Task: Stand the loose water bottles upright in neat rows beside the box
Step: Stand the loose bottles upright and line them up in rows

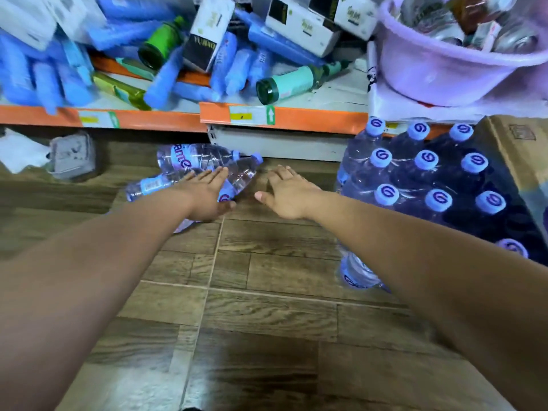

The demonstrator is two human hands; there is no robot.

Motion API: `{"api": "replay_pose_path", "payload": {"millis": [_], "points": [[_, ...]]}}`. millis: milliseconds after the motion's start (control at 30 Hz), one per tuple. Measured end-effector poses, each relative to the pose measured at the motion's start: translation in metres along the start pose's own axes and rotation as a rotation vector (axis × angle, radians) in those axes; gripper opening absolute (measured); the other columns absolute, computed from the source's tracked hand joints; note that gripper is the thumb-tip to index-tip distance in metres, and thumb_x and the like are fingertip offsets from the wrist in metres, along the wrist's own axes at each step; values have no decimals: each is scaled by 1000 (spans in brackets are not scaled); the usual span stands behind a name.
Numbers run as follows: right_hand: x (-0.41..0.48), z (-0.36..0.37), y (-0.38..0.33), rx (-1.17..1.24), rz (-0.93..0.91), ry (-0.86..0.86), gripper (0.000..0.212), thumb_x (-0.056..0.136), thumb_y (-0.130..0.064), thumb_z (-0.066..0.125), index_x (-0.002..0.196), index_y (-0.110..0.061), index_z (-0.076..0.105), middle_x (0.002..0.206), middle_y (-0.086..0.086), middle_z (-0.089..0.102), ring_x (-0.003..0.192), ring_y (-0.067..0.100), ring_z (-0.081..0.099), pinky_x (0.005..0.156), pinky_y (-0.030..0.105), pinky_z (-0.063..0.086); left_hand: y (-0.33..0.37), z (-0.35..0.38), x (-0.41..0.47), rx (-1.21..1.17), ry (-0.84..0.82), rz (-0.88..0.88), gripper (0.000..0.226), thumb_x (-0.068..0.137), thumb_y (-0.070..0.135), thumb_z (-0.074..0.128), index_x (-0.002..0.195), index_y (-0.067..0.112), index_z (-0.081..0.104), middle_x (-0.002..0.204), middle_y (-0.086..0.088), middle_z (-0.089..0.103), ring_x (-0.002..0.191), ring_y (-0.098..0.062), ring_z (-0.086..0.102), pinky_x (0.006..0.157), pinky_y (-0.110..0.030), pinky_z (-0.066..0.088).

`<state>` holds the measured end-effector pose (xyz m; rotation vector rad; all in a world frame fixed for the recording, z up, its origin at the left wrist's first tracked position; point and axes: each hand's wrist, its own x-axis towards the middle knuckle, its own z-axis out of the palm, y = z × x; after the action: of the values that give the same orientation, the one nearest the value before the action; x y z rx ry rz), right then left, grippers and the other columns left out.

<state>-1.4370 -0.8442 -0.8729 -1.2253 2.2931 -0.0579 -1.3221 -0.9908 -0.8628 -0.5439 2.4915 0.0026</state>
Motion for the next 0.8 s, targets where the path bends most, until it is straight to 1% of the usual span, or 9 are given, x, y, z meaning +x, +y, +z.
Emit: {"api": "replay_pose_path", "payload": {"millis": [200, 300, 367, 433, 500, 600, 633, 700, 800], "points": [[51, 24, -21, -8, -9, -74, 72, 99, -51, 24, 153, -10, -1, 161, 13, -6, 150, 28, -6, 123, 42, 5, -67, 38, 9, -90, -50, -121, 85, 92, 59, 33, 150, 14, -10, 161, -1, -10, 149, -16, -3, 122, -39, 3], [76, 34, -30, 7, 12, -95, 73, 99, -51, 26, 153, -11, -1, 161, 14, -6, 150, 30, -5, 123, 44, 7, -80, 55, 12, -178, -44, -136, 86, 92, 57, 36, 151, 14, -9, 161, -2, -8, 149, -16, -2, 121, -37, 4], [91, 35, -36, 2, 20, -86, 74, 99, -49, 29, 153, -8, 0, 161, 16, -4, 149, 33, -1, 122, 42, 6, -82, 64, 15, -232, -33, -124, 88, 91, 57, 39, 151, 13, -9, 161, -3, -6, 149, -18, 2, 121, -37, 7], [105, 34, -38, 13, 31, -63, 73, 99, -45, 33, 153, -7, 2, 161, 17, -3, 148, 35, 5, 121, 40, 11, -83, 71, 20, -245, -34, -107, 92, 88, 58, 44, 151, 14, -7, 161, -5, 0, 149, -22, 9, 121, -37, 12], [120, 33, -38, 23, 53, -23, 68, 99, -38, 37, 153, -10, 5, 161, 14, -4, 147, 39, 11, 118, 41, 18, -81, 79, 26, -197, -13, -114, 98, 83, 64, 47, 151, 15, -5, 160, -6, 10, 147, -26, 15, 120, -38, 17], [139, 31, -37, 6, 73, 24, 66, 98, -32, 40, 152, -16, 6, 161, 7, -5, 147, 39, 8, 118, 43, 18, -75, 85, 33, -126, 27, -170, 106, 77, 68, 52, 151, 14, -2, 156, -5, 23, 144, -26, 22, 114, -41, 27], [145, 30, -37, -19, 68, 28, 68, 97, -31, 43, 152, -15, 6, 161, 6, -4, 147, 39, 5, 118, 44, 17, -72, 85, 35, -109, 41, -189, 106, 77, 65, 55, 150, 12, 0, 154, -6, 27, 142, -27, 25, 111, -41, 31], [152, 30, -37, -71, 80, 44, 68, 94, -25, 49, 148, -11, 11, 161, 6, 3, 147, 41, 1, 117, 49, 21, -64, 86, 39, -51, 81, -212, 98, 80, 54, 62, 147, 6, 10, 146, -10, 37, 136, -28, 34, 105, -39, 38], [153, 31, -35, -172, 109, 73, 55, 91, -14, 51, 137, -7, 21, 154, 14, 22, 145, 48, -1, 113, 54, 25, -55, 89, 44, 45, 125, -214, 77, 83, 34, 67, 137, 1, 23, 134, -12, 49, 126, -27, 45, 91, -37, 46]]}}
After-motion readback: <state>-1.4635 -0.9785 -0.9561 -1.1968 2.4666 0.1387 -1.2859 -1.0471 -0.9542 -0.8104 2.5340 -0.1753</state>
